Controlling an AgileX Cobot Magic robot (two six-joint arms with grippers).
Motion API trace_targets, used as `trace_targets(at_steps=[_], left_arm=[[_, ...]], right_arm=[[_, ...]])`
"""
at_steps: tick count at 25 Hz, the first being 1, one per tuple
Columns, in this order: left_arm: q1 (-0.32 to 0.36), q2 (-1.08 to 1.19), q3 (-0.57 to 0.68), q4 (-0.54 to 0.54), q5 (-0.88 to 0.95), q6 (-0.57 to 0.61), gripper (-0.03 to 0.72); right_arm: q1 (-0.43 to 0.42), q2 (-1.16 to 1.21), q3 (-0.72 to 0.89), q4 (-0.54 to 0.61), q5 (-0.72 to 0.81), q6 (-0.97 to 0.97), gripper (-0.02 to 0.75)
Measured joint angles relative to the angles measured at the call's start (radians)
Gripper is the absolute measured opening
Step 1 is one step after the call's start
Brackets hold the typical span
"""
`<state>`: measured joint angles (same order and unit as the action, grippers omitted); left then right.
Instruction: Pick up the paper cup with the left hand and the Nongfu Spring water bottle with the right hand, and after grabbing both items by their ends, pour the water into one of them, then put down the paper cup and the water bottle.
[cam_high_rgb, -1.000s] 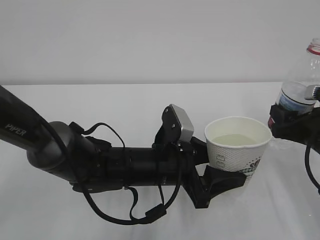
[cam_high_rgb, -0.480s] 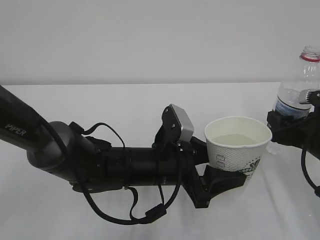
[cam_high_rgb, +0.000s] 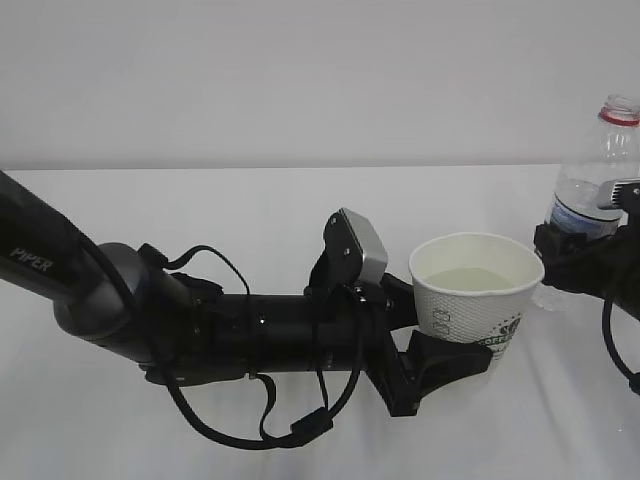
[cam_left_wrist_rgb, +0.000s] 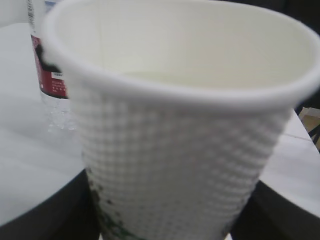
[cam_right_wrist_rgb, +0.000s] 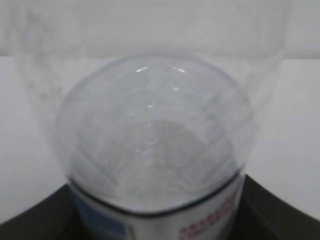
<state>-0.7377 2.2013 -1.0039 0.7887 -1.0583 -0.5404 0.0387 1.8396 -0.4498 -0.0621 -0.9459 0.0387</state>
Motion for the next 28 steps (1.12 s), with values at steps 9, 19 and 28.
trace_targets(at_steps=[9, 19, 28], left_arm=[[0.0, 0.0, 0.0, 0.0, 0.0, 0.0, 0.495], [0.0, 0.0, 0.0, 0.0, 0.0, 0.0, 0.493], [0.0, 0.0, 0.0, 0.0, 0.0, 0.0, 0.491]], right_arm=[[0.0, 0.0, 0.0, 0.0, -0.034, 0.013, 0.455], [0.0, 0.04, 0.0, 0.0, -0.097, 0.015, 0.456], [0.0, 0.04, 0.0, 0.0, -0.104, 0.017, 0.456]])
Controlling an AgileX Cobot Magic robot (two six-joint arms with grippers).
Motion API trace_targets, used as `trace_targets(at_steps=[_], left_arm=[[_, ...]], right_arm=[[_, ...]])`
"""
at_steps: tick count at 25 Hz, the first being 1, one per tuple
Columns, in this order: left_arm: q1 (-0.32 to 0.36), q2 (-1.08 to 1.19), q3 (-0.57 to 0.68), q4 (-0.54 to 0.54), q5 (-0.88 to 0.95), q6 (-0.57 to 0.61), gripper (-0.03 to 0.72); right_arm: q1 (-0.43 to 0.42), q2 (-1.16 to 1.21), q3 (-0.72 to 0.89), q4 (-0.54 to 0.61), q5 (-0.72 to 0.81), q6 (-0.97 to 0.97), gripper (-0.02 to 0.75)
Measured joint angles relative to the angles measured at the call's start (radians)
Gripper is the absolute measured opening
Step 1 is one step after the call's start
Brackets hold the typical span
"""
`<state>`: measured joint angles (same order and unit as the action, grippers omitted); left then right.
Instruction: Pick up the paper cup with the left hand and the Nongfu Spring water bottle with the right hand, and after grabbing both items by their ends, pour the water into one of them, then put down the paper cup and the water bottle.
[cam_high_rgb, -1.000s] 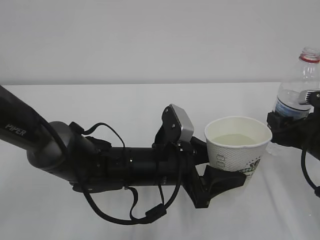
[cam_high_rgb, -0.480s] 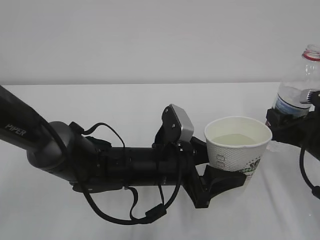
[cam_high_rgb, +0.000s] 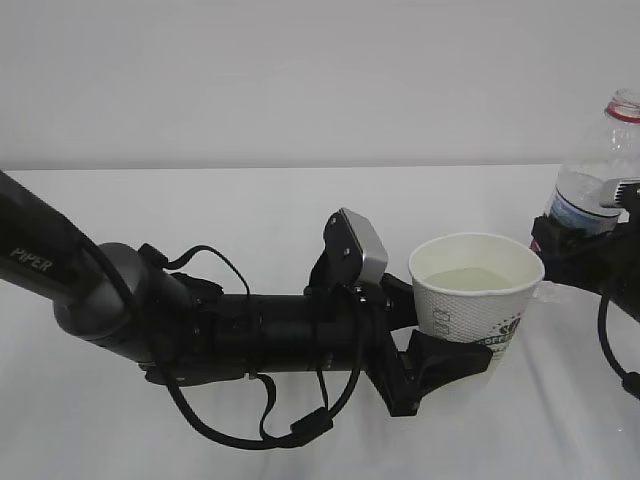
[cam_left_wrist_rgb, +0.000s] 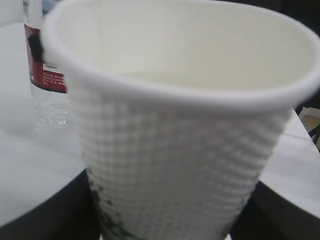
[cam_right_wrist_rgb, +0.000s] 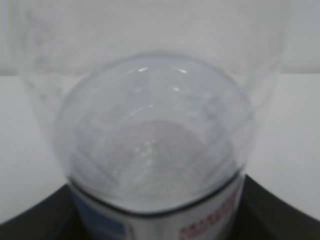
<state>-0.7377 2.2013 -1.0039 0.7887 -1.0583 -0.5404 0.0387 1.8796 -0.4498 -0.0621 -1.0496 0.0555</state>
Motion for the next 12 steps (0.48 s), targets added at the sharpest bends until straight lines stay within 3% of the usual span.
trace_targets(at_steps=[12], left_arm=[[0.0, 0.0, 0.0, 0.0, 0.0, 0.0, 0.491]], right_arm=[[0.0, 0.0, 0.0, -0.015, 0.047, 0.002, 0.456]])
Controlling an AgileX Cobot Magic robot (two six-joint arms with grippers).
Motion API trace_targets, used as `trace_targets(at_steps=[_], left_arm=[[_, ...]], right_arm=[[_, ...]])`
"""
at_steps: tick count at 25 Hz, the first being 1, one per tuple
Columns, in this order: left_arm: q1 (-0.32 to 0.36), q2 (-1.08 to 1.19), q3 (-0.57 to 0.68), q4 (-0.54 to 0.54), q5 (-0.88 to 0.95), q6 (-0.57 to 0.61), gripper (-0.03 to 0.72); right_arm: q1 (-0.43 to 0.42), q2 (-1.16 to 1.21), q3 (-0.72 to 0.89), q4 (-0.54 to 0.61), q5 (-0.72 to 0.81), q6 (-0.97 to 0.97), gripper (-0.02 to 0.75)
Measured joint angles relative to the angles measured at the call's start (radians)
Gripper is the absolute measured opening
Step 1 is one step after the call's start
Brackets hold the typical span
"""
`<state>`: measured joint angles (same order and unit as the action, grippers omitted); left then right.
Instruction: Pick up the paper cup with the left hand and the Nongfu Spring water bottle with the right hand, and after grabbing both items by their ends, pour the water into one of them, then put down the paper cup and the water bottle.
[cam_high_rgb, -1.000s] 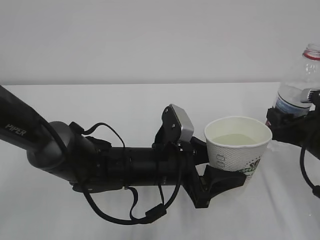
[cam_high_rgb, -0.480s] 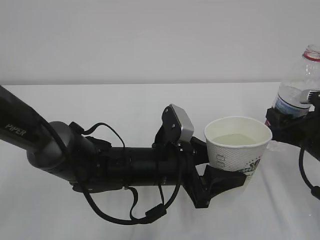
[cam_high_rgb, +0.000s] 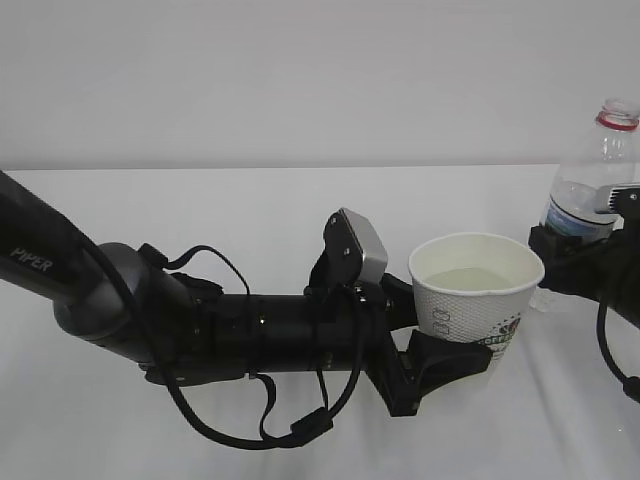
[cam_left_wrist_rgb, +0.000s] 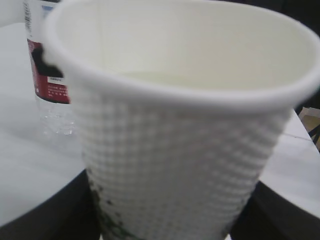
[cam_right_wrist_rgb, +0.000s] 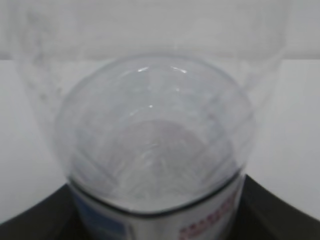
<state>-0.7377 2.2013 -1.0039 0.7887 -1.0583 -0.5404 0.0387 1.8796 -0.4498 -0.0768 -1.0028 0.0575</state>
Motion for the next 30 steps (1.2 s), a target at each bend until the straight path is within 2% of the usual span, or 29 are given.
trace_targets(at_steps=[13, 27, 30], left_arm=[[0.0, 0.0, 0.0, 0.0, 0.0, 0.0, 0.491], [0.0, 0.0, 0.0, 0.0, 0.0, 0.0, 0.49], [0.0, 0.0, 0.0, 0.0, 0.0, 0.0, 0.49]], right_arm=[[0.0, 0.0, 0.0, -0.001, 0.05, 0.0, 0.456], [0.0, 0.0, 0.0, -0.001, 0.057, 0.0, 0.512], [0.0, 0.0, 0.0, -0.001, 0.057, 0.0, 0.543]])
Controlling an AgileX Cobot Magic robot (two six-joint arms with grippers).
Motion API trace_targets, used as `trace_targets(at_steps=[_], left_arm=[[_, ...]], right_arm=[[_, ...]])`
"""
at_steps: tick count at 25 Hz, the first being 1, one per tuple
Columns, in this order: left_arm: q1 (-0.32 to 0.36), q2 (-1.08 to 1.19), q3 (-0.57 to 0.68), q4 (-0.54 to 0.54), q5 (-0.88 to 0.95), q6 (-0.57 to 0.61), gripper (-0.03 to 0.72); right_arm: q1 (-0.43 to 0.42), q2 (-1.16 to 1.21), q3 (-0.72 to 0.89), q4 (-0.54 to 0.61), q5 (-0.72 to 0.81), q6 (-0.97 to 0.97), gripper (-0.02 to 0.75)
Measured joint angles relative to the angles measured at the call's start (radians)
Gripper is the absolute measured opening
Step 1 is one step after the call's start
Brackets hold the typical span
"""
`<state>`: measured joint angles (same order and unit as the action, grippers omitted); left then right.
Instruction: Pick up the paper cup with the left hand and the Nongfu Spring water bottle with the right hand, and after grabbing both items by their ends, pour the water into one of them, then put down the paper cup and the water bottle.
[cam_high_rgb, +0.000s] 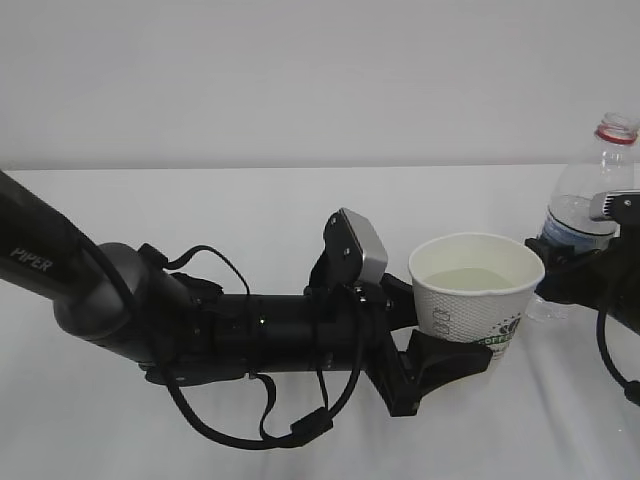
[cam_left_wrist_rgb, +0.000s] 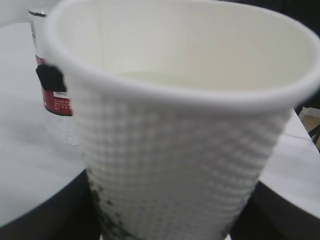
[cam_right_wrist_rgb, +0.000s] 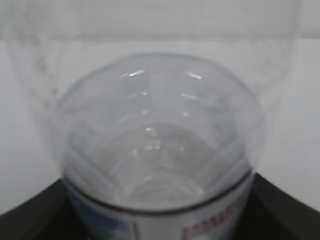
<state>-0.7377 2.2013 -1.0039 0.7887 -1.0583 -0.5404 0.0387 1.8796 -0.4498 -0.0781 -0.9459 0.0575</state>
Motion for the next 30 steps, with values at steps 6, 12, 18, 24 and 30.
trace_targets(at_steps=[6, 12, 18, 24, 30], left_arm=[[0.0, 0.0, 0.0, 0.0, 0.0, 0.0, 0.488], [0.0, 0.0, 0.0, 0.0, 0.0, 0.0, 0.486], [0.0, 0.0, 0.0, 0.0, 0.007, 0.0, 0.486], [0.0, 0.0, 0.0, 0.0, 0.007, 0.0, 0.486], [0.0, 0.0, 0.0, 0.0, 0.007, 0.0, 0.485]], right_arm=[[0.0, 0.0, 0.0, -0.014, -0.004, 0.002, 0.59], [0.0, 0.0, -0.002, -0.029, -0.013, 0.002, 0.592], [0.0, 0.0, -0.002, -0.032, -0.032, 0.002, 0.628], [0.0, 0.0, -0.002, -0.037, -0.032, 0.002, 0.669], [0.0, 0.0, 0.001, -0.043, -0.045, 0.005, 0.67]])
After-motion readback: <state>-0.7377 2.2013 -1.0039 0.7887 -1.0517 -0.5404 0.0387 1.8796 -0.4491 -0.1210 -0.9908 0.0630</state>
